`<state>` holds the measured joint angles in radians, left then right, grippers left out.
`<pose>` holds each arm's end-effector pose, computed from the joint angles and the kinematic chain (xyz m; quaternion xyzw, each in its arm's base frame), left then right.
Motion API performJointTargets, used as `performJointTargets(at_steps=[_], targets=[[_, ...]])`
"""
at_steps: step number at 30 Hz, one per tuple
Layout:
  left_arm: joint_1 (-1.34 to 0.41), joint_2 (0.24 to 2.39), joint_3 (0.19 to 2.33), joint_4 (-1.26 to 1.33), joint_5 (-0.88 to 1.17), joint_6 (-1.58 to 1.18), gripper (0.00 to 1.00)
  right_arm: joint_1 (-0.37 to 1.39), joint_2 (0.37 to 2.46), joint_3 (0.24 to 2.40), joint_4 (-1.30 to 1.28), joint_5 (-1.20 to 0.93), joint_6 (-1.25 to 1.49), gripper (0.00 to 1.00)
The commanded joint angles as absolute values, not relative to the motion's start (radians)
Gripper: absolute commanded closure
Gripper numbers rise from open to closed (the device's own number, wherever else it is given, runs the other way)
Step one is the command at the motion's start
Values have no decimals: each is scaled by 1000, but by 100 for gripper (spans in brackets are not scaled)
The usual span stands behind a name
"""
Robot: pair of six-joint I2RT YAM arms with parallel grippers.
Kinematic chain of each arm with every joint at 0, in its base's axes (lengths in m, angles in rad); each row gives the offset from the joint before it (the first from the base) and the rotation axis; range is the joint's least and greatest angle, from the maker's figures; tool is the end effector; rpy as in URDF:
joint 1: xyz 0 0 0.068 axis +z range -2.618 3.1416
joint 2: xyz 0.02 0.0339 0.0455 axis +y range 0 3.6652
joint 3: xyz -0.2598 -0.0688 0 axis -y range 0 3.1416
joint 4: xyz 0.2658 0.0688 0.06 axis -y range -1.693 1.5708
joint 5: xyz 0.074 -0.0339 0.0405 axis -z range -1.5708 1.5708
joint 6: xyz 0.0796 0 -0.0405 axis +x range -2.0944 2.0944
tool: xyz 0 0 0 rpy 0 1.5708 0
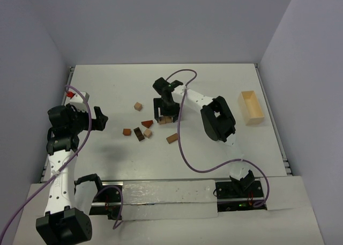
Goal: Build the wood block tower
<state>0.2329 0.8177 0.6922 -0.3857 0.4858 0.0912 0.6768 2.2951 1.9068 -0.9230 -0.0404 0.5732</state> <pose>0.2416 0.0191 0.2587 0.0620 0.8441 -0.1257 0.5176 0.3880 0.3158 0.1146 -0.0539 0.9899 0.0919 0.0932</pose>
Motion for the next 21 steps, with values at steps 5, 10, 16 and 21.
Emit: performJointTargets(at_steps=[5,10,16,21], targets=[[240,818,707,-353,489,87,1,713,2208,1903,-913,-9,552,0],[241,813,707,-353,496,91,1,719,2089,1852,-893,-5,491,0],[241,808,707,-356,503,98,1,724,1981,1815,-900,-11,384,0],[241,800,707,-369,531,121,1,725,1895,1823,-909,-42,252,0]])
